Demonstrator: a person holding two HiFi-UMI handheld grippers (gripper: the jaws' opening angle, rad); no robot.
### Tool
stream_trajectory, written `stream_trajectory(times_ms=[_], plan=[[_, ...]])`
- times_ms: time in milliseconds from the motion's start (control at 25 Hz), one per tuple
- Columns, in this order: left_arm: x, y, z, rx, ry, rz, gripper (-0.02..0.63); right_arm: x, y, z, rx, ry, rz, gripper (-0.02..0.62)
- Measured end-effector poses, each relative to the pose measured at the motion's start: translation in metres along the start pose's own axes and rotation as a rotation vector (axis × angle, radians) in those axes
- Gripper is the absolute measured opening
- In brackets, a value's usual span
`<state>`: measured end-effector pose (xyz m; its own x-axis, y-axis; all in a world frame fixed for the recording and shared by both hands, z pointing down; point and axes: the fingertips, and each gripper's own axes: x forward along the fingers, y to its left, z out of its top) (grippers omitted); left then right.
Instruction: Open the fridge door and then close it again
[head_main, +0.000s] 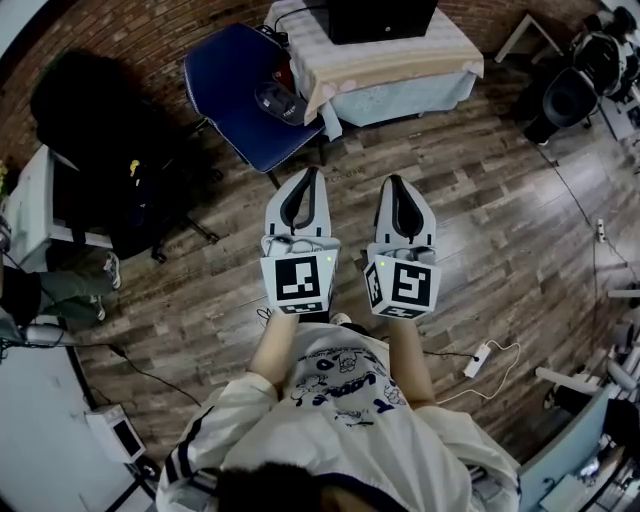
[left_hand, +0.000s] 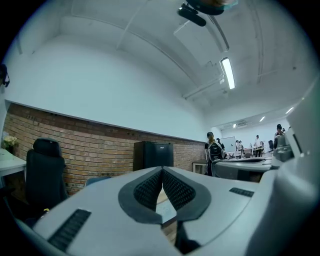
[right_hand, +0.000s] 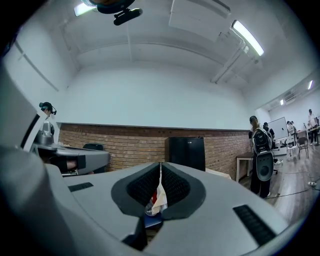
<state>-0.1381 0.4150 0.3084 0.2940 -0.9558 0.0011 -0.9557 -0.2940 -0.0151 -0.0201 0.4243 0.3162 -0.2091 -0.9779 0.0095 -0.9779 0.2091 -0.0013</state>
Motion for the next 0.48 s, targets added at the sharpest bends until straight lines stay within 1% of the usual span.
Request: stream_trajectory(times_ms=[280,480], plan=[[0.039,0.032,-0.004,-0.002,0.004,-0.010,0.017,0.048,0.008,-0.007,0.014,0.016,-0.011,0.034],[0.074,0.057,-0.007,-0.003,0.003,-0.031,0.017,0.088,0.013,-0.010,0.024,0.017,-0.037,0.034]])
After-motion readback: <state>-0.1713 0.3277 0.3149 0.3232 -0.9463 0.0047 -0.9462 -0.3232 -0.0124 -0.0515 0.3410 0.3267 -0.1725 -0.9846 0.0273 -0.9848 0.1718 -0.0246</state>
